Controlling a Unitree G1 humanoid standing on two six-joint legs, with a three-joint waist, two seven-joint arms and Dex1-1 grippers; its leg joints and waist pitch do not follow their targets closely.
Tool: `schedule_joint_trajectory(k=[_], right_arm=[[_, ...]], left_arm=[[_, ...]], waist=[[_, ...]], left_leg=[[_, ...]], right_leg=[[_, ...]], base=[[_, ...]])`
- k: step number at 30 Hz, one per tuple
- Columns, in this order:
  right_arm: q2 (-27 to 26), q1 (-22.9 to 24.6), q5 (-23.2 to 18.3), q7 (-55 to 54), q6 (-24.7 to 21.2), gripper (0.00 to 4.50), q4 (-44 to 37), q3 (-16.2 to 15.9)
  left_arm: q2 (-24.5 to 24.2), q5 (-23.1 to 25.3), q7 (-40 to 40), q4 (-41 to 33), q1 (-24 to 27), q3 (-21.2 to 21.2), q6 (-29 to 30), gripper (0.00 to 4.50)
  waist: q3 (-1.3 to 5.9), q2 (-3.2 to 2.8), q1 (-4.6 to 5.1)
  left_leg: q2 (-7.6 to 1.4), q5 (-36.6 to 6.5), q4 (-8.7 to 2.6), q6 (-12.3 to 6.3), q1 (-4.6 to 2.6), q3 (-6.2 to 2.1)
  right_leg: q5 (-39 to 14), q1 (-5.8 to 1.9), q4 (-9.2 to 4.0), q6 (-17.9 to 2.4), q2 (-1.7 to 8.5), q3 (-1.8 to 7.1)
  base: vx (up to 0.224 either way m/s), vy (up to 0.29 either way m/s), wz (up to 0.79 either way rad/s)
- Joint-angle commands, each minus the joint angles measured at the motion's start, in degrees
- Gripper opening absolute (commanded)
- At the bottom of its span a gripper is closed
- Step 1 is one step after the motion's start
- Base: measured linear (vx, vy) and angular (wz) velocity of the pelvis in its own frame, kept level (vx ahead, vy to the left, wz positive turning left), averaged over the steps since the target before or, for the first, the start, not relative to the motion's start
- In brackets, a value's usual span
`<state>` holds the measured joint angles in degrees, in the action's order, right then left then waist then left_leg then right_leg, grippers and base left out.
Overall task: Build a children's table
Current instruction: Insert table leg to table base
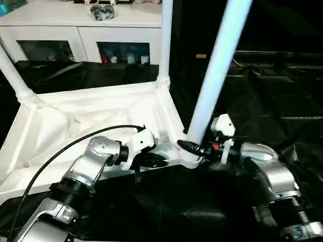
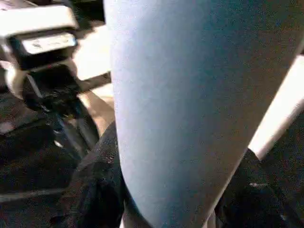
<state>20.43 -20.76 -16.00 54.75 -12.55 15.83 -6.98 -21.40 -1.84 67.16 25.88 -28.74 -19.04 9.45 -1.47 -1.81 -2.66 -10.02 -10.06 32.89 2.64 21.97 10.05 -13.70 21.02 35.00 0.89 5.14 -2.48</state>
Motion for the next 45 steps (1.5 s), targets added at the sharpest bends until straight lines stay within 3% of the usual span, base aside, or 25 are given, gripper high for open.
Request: schedule_joint_trajectory(k=[1, 5, 8, 15, 18, 20, 24, 27, 28, 29, 32, 33, 36, 39, 40, 42, 45], right_arm=[[0.88, 0.57, 1.9, -0.67, -3.1, 1.9, 1.68, -1.32], [2.94, -0.08, 4.29, 1.55, -6.59, 1.9, 2.55, -4.45], [2.6, -1.53, 6.52, 1.29, -4.98, 1.9, 5.79, -5.79], [0.3, -5.78, 4.91, -0.99, -6.02, 1.9, 9.67, -4.17], [0.01, -5.9, 3.82, -1.21, -6.98, 1.9, 9.92, -3.03], [-0.06, -5.59, 3.11, -1.37, -7.14, 1.9, 10.26, -2.07], [-0.4, -3.17, 0.82, -2.57, -6.86, 1.9, 10.59, 1.26], [-0.92, -0.78, -0.55, -3.87, -6.41, 1.9, 9.84, 3.17], [-1.21, -0.01, -0.8, -4.46, -6.07, 1.9, 9.65, 3.68], [-1.83, 1.07, -1.24, -5.25, -5.47, 1.9, 9.51, 4.51], [-2.85, 2.59, -1.86, -6.47, -4.39, 1.9, 9.57, 5.7], [-3.55, 3.47, -2.07, -7.3, -3.52, 1.9, 9.93, 6.21], [-5.43, 5.31, -2.56, -9.39, -1.15, 1.9, 10.96, 7.47], [-6.72, 6.49, -2.99, -10.92, 0.55, 1.9, 11.35, 8.49], [-7.46, 7.32, -3.23, -11.79, 1.79, 1.9, 11.49, 9.06], [-7.7, 7.61, -3.3, -12.05, 2.17, 1.9, 11.44, 9.25], [-9.41, 10.53, -4.07, -13.67, 5.06, 1.9, 10.73, 10.9]], left_arm=[[-0.45, -0.18, 1.92, -0.74, 0.45, -0.84, 0.08, 0.0], [-0.51, 0.11, 2.47, 0.38, -0.41, -1.3, -0.15, 0.0], [-0.38, 0.33, 2.61, 0.94, -1.09, -1.47, -0.16, 0.0], [-0.26, 0.61, 2.75, 1.78, -1.85, -1.71, 0.03, 0.0], [-0.2, 0.63, 2.62, 1.96, -1.94, -1.69, 0.01, 0.0], [-0.14, 0.61, 2.39, 2.05, -1.94, -1.57, 0.02, 0.0], [0.01, 0.58, 1.98, 2.23, -1.86, -1.16, 0.04, 0.0], [0.1, 0.4, 1.54, 2.16, -1.69, -0.79, 0.21, 0.0], [0.08, 0.35, 1.46, 2.12, -1.61, -0.71, 0.22, 0.0], [0.11, 0.33, 1.36, 2.15, -1.57, -0.66, 0.21, 0.0], [0.19, 0.31, 1.21, 2.23, -1.53, -0.59, 0.2, 0.0], [0.24, 0.28, 1.11, 2.3, -1.55, -0.49, 0.21, 0.0], [0.48, 0.19, 0.8, 2.42, -1.67, -0.24, 0.32, 0.0], [0.68, 0.27, 0.43, 2.65, -1.84, -0.09, 0.28, 0.0], [0.83, 0.41, -0.01, 3.0, -2.11, 0.03, 0.18, 0.0], [0.87, 0.45, -0.14, 3.12, -2.2, 0.06, 0.15, 0.0], [1.4, 0.64, -1.27, 4.08, -2.82, 0.34, 0.01, 0.0]], waist=[[2.5, 0.1, -0.06], [2.52, -0.55, -0.11], [2.51, -0.59, -0.04], [2.09, -0.85, 0.61], [2.16, -0.74, 0.64], [2.33, -0.8, 0.59], [2.46, -0.92, 0.39], [2.43, -0.87, 0.2], [2.46, -1.6, 0.07], [2.39, -1.13, 0.18], [2.33, -1.12, 0.17], [2.22, -1.98, 0.22], [2.2, -1.69, 0.25], [2.18, -1.95, 0.25], [2.11, -2.61, 0.38], [2.12, -2.41, 0.32], [2.06, -2.83, 0.16]], left_leg=[[-2.95, -11.42, -3.86, -2.84, -1.05, -0.78], [-2.96, -11.07, -3.78, -2.93, -1.09, -0.87], [-3.0, -12.12, -3.8, -2.34, -1.16, -0.8], [-3.02, -18.74, -4.43, 0.32, -1.44, -1.02], [-3.06, -18.29, -4.45, 0.32, -1.4, -1.05], [-3.05, -16.48, -4.3, -0.19, -1.29, -0.97], [-3.02, -14.62, -4.11, -1.15, -1.25, -0.89], [-3.1, -14.9, -4.16, -1.32, -1.29, -0.85], [-3.08, -15.17, -4.18, -1.05, -1.37, -0.95], [-3.07, -15.44, -4.24, -0.96, -1.31, -0.89], [-3.07, -16.22, -4.34, -0.87, -1.27, -0.93], [-3.06, -17.65, -4.48, -0.3, -1.4, -0.89], [-2.96, -18.42, -4.51, -0.07, -1.24, -0.99], [-3.05, -18.76, -4.66, 0.09, -1.28, -1.09], [-3.05, -19.88, -4.81, 0.58, -1.33, -1.12], [-3.0, -20.94, -4.86, 0.88, -1.38, -1.22], [-3.02, -22.38, -4.96, 0.96, -1.46, -1.21]], right_leg=[[1.59, -1.77, -3.82, -15.6, 2.91, 1.96], [2.1, -1.89, -3.7, -15.91, 2.87, 1.81], [1.5, -1.81, -3.81, -16.03, 2.94, 1.85], [-7.83, -1.5, -4.57, -15.15, 3.05, 1.96], [-7.58, -1.47, -4.54, -14.89, 3.03, 2.02], [-4.7, -1.54, -4.33, -15.43, 3.01, 2.01], [-1.32, -1.65, -4.08, -16.12, 3.02, 1.89], [-1.76, -1.6, -4.21, -16.03, 3.07, 1.91], [-1.94, -1.58, -4.11, -16.02, 3.1, 1.86], [-1.92, -1.6, -4.24, -15.82, 2.98, 1.88], [-3.57, -1.51, -4.38, -15.55, 3.1, 1.9], [-4.43, -1.32, -4.74, -15.24, 3.01, 1.85], [-6.11, -1.41, -4.71, -14.91, 3.19, 1.96], [-7.81, -1.3, -4.85, -14.36, 3.18, 1.94], [-7.85, -1.21, -5.03, -14.11, 3.05, 1.87], [-8.26, -1.22, -4.94, -13.99, 3.08, 1.91], [-10.03, -0.99, -5.19, -13.58, 3.27, 1.99]], base=[[0.0, 0.0, 0.0], [0.0, 0.0, 0.0], [0.0, 0.0, 0.0], [0.0, 0.0, 0.0], [0.0, 0.0, 0.0], [0.0, 0.0, 0.0], [0.0, 0.0, 0.0], [0.0, 0.0, 0.0], [0.0, 0.0, 0.0], [0.0, 0.0, 0.0], [0.0, 0.0, 0.0], [0.0, 0.0, 0.0], [0.0, 0.0, 0.0], [0.0, 0.0, 0.0], [0.0, 0.0, 0.0], [0.0, 0.0, 0.0], [0.0, 0.0, 0.0]])
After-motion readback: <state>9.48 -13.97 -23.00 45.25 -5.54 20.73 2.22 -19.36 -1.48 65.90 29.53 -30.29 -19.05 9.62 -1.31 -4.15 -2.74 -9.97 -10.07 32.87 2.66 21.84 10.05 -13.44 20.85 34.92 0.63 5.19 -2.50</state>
